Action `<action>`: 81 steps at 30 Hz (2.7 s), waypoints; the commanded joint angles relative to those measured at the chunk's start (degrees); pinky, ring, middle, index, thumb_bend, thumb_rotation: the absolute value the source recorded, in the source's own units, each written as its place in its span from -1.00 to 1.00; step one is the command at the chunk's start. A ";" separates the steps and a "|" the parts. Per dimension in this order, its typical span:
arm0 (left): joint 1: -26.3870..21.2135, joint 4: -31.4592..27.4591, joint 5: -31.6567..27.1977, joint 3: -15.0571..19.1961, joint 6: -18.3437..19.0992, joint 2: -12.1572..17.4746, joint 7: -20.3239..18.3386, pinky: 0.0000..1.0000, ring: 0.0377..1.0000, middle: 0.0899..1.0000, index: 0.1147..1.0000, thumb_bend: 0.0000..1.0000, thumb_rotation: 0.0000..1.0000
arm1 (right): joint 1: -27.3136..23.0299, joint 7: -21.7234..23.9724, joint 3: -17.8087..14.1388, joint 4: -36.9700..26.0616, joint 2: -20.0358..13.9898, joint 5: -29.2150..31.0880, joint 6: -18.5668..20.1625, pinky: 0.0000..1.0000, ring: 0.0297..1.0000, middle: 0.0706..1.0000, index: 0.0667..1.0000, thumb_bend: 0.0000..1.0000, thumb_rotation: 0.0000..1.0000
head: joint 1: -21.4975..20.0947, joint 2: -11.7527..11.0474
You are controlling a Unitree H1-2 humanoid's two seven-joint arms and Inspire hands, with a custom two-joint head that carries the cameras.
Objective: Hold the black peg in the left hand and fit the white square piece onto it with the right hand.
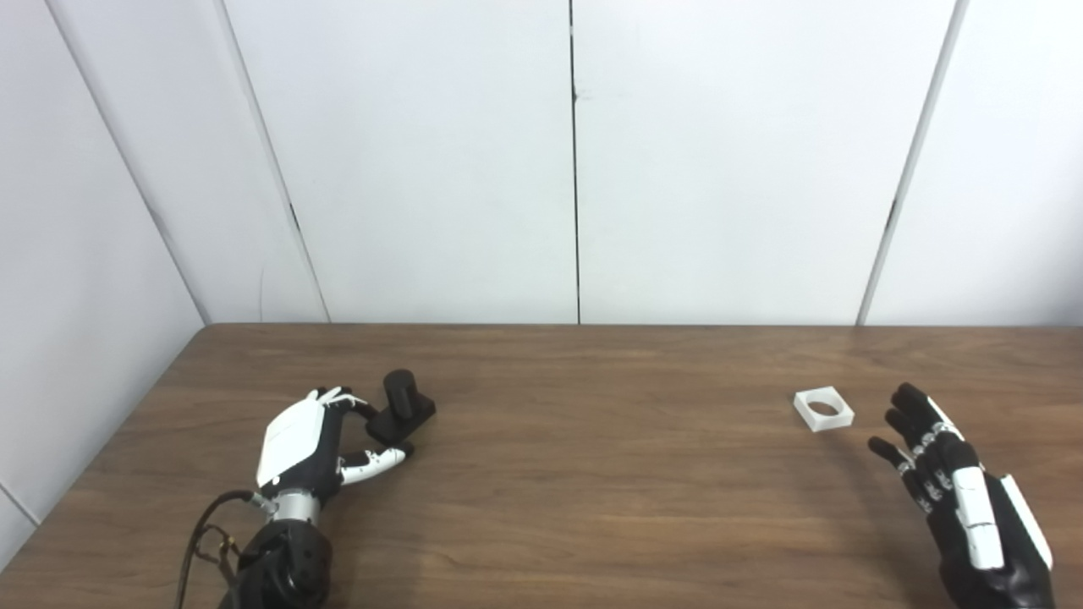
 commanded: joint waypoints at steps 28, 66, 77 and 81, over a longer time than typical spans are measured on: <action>-1.89 0.13 -1.63 -0.36 -1.32 1.47 4.11 0.75 0.91 0.73 -0.01 0.18 -0.57 | 5.11 1.75 0.13 2.37 -0.64 0.44 -1.50 0.73 0.93 0.89 0.85 0.27 0.72 | 0.15 0.79; 10.03 -21.53 2.98 -5.98 -1.33 1.17 -3.11 0.91 0.88 0.72 0.01 0.15 -0.50 | 5.47 1.29 2.07 2.10 0.20 -2.31 -1.81 0.78 0.95 0.89 0.87 0.27 0.79 | -1.26 2.38; 13.70 -27.09 4.26 -8.64 -4.02 0.18 -5.60 1.00 0.88 0.72 -0.02 0.13 -0.27 | 5.69 0.78 2.65 1.05 0.85 -3.19 -1.21 0.86 0.97 0.90 0.90 0.27 0.82 | -2.67 3.20; 15.59 -28.59 5.50 -10.22 -5.18 -0.44 -5.99 1.00 0.87 0.72 -0.01 0.14 -0.28 | 5.76 0.18 2.97 0.18 1.22 -3.93 -0.38 0.86 0.97 0.90 0.91 0.30 0.81 | -3.63 3.59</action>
